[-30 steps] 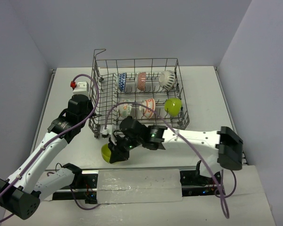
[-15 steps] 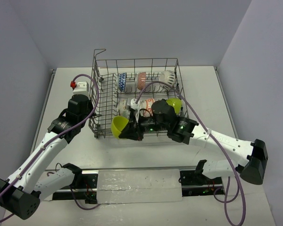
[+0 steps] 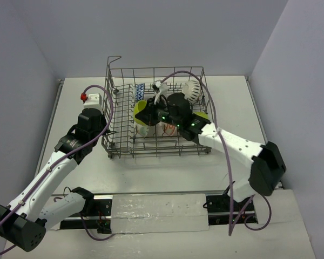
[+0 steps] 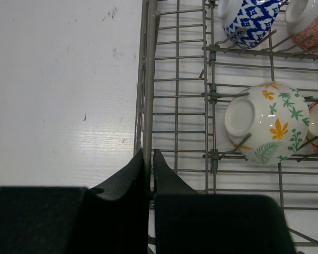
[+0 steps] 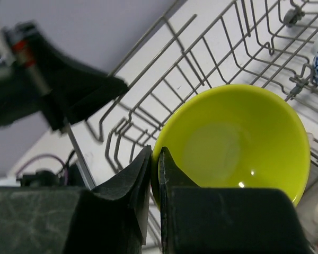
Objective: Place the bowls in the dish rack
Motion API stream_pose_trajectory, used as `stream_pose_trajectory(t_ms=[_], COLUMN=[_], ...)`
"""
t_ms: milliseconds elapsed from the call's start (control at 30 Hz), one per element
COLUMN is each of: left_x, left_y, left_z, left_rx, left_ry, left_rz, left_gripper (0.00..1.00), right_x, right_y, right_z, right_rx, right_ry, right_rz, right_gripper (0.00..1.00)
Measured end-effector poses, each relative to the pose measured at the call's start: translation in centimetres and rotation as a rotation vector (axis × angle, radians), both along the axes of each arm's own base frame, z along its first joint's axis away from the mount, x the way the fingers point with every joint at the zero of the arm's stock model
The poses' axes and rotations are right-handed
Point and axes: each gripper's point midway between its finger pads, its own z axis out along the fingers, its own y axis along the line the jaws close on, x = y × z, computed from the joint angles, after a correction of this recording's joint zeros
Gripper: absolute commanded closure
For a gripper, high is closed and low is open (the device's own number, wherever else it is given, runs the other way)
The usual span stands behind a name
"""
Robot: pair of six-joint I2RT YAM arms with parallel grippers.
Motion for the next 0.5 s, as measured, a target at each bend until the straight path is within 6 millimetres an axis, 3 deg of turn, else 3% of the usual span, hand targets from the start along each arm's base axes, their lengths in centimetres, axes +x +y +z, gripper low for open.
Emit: stream_pose_trajectory(t_ms=[233,500], left_x=[0.0,0.0], left_y=[0.0,0.0], left_z=[0.0,0.0], left_rx=[-0.001,-0.001], left_ry=[0.000,0.000], left_rz=[-0.001,-0.001], left_gripper=[1.00,1.00], right_x=[5.0,8.9], right_y=[4.0,8.1], right_z=[-2.3,-1.4], right_rx=[0.088,0.210], right_ry=[0.150,0.202], right_rz=[-0.101,-0.133], right_gripper=[1.00,1.00])
